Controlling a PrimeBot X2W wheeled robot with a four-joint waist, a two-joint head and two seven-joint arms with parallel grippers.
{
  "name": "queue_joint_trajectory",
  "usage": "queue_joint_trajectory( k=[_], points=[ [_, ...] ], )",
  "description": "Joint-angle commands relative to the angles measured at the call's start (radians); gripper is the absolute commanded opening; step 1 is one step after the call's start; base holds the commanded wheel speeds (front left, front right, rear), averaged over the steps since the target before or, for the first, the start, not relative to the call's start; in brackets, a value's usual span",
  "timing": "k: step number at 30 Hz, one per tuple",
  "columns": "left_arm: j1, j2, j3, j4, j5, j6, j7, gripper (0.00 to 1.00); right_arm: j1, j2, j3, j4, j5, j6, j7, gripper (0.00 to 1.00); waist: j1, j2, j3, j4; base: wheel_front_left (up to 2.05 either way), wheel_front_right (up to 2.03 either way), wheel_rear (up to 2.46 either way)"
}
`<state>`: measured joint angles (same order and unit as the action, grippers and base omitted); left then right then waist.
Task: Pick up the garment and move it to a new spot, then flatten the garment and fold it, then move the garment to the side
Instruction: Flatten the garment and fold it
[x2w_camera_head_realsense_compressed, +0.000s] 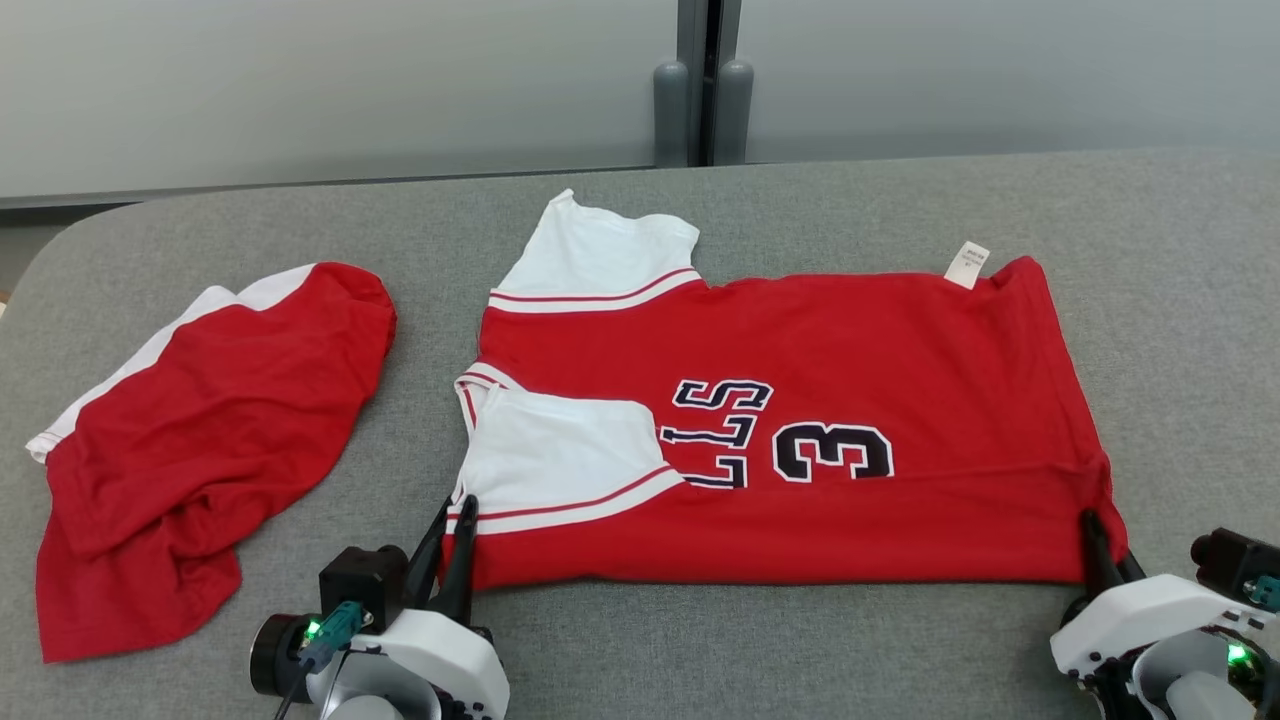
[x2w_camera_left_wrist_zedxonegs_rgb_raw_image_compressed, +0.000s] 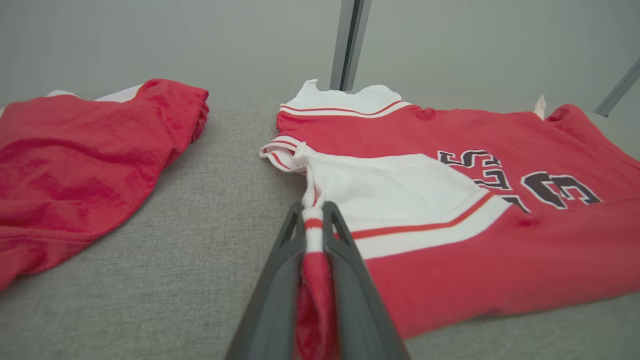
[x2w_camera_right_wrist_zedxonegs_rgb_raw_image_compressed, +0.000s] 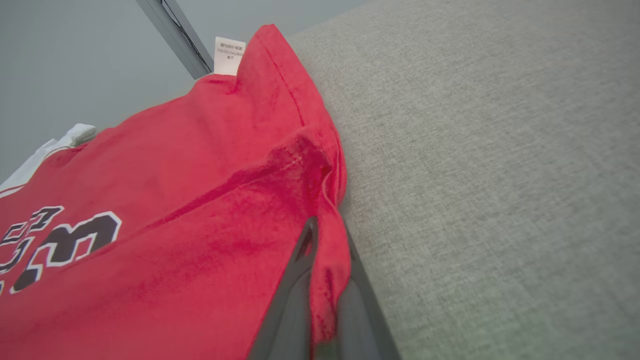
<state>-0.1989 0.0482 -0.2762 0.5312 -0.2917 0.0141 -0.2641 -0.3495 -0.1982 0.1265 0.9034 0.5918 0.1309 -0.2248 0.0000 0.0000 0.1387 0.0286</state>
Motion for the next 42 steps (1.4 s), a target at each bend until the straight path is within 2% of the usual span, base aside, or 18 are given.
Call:
queue_joint_trajectory(
  k=[1, 7, 11, 17, 21, 25, 26, 27, 28, 29, 30, 35, 42],
  points=[
    [0.010, 0.005, 0.005, 0.008, 0.002, 0.000, 0.000, 0.00, 0.026, -0.022, 0.010, -0.007, 0.019, 0.000, 0.001, 0.00, 0.0000, 0.0000, -0.027, -0.004, 0.00, 0.00, 0.00],
    [0.050, 0.013, 0.007, 0.028, 0.011, -0.021, 0.000, 0.00, 0.109, -0.087, 0.089, -0.072, 0.066, 0.000, 0.051, 0.00, 0.0000, 0.0000, -0.080, 0.001, 0.00, 0.00, 0.00],
    [0.087, 0.032, 0.021, 0.025, 0.003, -0.030, 0.000, 0.00, 0.164, -0.123, 0.095, -0.144, 0.131, -0.001, 0.099, 0.00, 0.0000, 0.0000, -0.103, 0.001, 0.00, 0.00, 0.00],
    [0.148, 0.048, -0.007, 0.012, -0.016, -0.071, 0.044, 0.00, 0.269, -0.176, 0.100, -0.269, 0.191, -0.001, 0.207, 0.00, 0.0000, 0.0000, -0.135, 0.000, 0.00, 0.00, 0.00],
    [0.178, 0.054, -0.025, -0.019, -0.023, -0.081, 0.087, 0.00, 0.327, -0.187, 0.075, -0.327, 0.201, -0.001, 0.247, 0.00, 0.0000, 0.0000, -0.144, -0.004, 0.00, 0.00, 0.00],
    [0.184, 0.052, -0.038, -0.023, -0.015, -0.070, 0.098, 0.00, 0.348, -0.179, 0.060, -0.345, 0.182, -0.001, 0.264, 0.00, 0.0000, 0.0000, -0.148, -0.009, 0.00, 0.00, 0.00],
    [0.183, 0.048, -0.039, -0.020, -0.020, -0.068, 0.098, 0.00, 0.348, -0.174, 0.052, -0.347, 0.173, -0.001, 0.260, 0.50, 0.0000, 0.0000, -0.148, -0.011, 0.00, 0.00, 0.00],
    [0.180, 0.046, -0.042, -0.015, -0.022, -0.065, 0.097, 0.23, 0.348, -0.167, 0.050, -0.348, 0.165, -0.001, 0.260, 1.00, 0.0000, 0.0000, -0.148, -0.013, 0.00, 0.00, 0.00],
    [0.176, 0.045, -0.048, -0.008, -0.014, -0.064, 0.095, 0.42, 0.346, -0.163, 0.048, -0.347, 0.152, -0.001, 0.258, 1.00, 0.0000, 0.0000, -0.148, -0.016, 0.00, 0.00, 0.00],
    [0.171, 0.045, -0.052, -0.002, -0.008, -0.062, 0.092, 0.75, 0.342, -0.161, 0.044, -0.348, 0.134, -0.001, 0.249, 1.00, 0.0000, 0.0000, -0.147, -0.018, 0.00, 0.00, 0.00],
    [0.165, 0.045, -0.053, 0.004, -0.007, -0.058, 0.089, 1.00, 0.333, -0.158, 0.036, -0.348, 0.117, -0.001, 0.236, 1.00, 0.0000, 0.0000, -0.145, -0.020, 0.00, 0.00, 0.00],
    [0.125, 0.048, -0.018, -0.008, -0.021, -0.034, 0.043, 1.00, 0.298, -0.140, 0.008, -0.391, 0.037, -0.001, 0.130, 1.00, 0.0000, 0.0000, -0.122, -0.032, 0.00, 0.00, 0.00],
    [0.032, 0.058, 0.021, -0.090, -0.040, -0.076, 0.005, 1.00, 0.206, -0.099, -0.012, -0.442, -0.083, -0.001, 0.023, 1.00, 0.0000, 0.0000, -0.032, -0.061, 0.00, 0.00, 0.00]
  ],
)
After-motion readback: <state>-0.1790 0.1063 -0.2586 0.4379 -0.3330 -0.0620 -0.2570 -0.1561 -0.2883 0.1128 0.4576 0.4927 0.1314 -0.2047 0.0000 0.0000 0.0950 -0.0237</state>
